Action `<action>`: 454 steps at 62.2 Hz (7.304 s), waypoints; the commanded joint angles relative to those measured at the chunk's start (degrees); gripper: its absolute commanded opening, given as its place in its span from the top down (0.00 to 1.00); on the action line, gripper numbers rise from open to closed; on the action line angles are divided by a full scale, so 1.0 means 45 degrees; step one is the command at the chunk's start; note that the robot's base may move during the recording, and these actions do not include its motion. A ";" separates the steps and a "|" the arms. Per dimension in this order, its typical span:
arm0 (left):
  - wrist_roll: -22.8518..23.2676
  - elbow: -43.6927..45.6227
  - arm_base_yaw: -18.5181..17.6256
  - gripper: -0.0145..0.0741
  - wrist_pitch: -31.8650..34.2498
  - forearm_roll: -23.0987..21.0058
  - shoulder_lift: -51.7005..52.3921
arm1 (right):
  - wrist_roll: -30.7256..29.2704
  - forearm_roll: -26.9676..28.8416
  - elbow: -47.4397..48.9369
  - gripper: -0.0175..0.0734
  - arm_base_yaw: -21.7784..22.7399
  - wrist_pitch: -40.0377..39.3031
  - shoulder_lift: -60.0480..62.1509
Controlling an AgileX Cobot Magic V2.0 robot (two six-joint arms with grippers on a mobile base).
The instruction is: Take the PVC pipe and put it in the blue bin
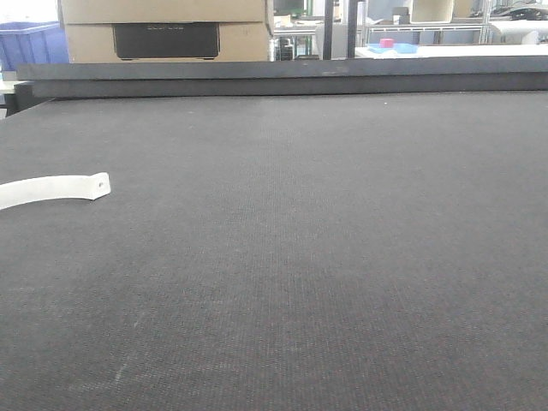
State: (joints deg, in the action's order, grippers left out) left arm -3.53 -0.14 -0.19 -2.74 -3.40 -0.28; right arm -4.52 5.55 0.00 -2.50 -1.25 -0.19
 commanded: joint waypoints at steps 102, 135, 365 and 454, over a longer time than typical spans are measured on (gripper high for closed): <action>0.0020 0.0591 -0.0030 0.96 0.1240 0.0017 0.0063 | -0.0028 0.0222 0.0000 0.99 0.0058 -0.2840 0.0042; 0.0020 0.5784 -0.0030 0.96 -0.0850 0.0496 -0.2449 | -0.0028 0.0432 0.5777 0.99 0.0058 0.1109 -0.1619; 0.0020 1.3349 -0.0030 0.96 -1.1882 -0.1805 -1.6602 | -0.0671 0.0630 1.4817 0.99 0.0461 1.3792 -2.2177; 0.0588 1.5313 0.0812 0.83 -1.1661 0.1077 -2.1443 | -0.0671 0.1188 1.5305 0.99 0.0385 1.4694 -1.9952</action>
State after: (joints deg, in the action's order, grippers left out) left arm -0.91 68.30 3.70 -56.04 1.40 -96.23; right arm -7.14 10.95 68.73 -0.78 64.82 -90.56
